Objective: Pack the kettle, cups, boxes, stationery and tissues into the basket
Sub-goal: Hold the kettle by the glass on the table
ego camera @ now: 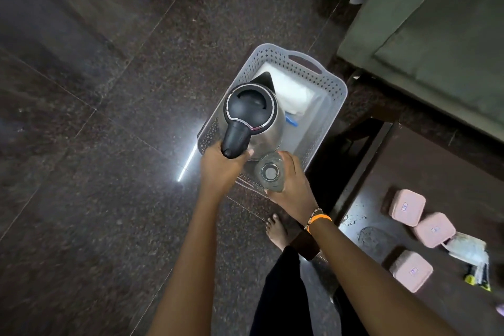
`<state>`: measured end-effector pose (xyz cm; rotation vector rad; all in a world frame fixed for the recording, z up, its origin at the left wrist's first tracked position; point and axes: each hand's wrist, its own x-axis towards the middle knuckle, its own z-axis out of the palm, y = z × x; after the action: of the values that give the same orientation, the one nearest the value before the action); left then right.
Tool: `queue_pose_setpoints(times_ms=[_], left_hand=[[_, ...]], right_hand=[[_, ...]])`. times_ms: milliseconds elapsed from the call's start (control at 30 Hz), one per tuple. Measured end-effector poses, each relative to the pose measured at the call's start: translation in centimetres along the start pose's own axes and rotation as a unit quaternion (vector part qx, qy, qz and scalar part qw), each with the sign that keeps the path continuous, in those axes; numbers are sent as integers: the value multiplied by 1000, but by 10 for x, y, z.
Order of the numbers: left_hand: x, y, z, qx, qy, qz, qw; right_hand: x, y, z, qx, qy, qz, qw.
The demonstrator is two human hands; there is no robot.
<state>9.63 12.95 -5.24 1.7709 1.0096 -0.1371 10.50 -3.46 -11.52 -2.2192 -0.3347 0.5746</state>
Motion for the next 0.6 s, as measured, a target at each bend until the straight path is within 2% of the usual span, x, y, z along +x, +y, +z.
queue_pose_setpoints(times_ms=[233,400,600], left_hand=[[-10,-1,4,-31,37,46,998],[-41,12,-1,20,58,125,990],[-109,30,1,7,8,160,987]], right_hand=[[-14,1,-32,39,62,-30,997],[-43,2,-68,78,131,-41,987],[-88,32,-116,66,208,-20,976]])
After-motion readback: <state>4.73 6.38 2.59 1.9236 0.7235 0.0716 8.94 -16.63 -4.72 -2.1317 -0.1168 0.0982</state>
